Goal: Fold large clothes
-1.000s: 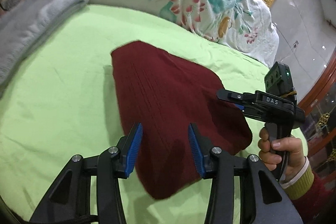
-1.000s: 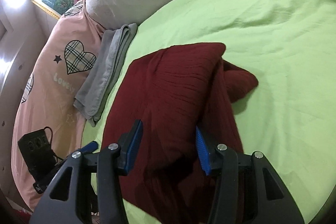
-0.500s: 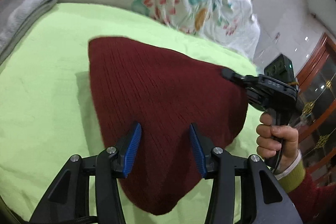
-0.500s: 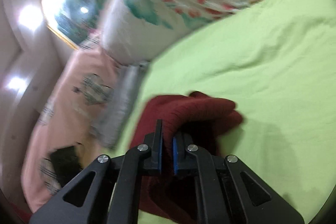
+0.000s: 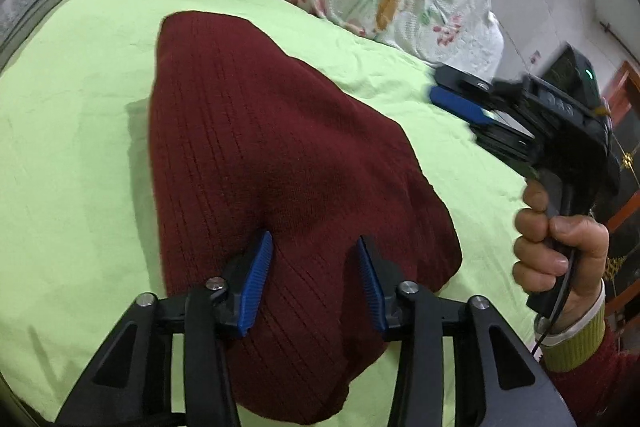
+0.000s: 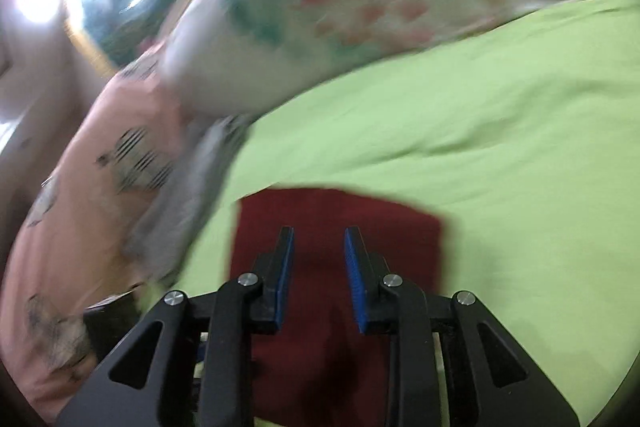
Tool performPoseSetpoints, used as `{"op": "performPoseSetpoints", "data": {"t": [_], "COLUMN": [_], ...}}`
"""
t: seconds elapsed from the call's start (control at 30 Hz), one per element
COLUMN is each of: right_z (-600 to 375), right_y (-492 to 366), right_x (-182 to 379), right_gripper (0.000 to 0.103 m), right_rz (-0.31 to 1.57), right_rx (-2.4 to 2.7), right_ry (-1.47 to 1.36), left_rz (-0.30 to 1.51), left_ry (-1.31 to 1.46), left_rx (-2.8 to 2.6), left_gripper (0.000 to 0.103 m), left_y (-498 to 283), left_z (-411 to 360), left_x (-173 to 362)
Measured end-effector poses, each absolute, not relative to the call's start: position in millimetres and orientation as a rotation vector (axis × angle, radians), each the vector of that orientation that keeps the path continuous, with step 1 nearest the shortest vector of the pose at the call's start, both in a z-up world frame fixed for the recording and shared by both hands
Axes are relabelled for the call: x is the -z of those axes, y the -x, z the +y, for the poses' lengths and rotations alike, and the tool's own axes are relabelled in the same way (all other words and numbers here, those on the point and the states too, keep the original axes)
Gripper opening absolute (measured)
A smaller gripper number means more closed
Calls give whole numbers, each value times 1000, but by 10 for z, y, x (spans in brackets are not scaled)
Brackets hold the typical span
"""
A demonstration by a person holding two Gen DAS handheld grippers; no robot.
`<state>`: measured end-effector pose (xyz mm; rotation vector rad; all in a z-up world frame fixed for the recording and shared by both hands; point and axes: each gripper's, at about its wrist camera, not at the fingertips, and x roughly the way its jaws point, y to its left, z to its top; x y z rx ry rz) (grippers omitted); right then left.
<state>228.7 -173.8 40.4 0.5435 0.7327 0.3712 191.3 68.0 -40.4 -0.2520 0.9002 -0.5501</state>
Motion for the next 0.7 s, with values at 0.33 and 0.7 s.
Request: {"op": "performPoseSetpoints", "data": {"t": [0.33,0.7], "right_z": [-1498,-1618], "right_y": [-3417,-2725], "right_x": [480,-38], "right_gripper": [0,2], "right_rz": [950,853], "right_rx": [-299,-376], "right_ry": [-551,-549], "left_rz": [969,878], "left_ry": [276,222], "left_rx": [555,565], "left_gripper": [28,24], "left_y": [-2031,-1638], "left_z": [760,862], "left_x": [496,166]}}
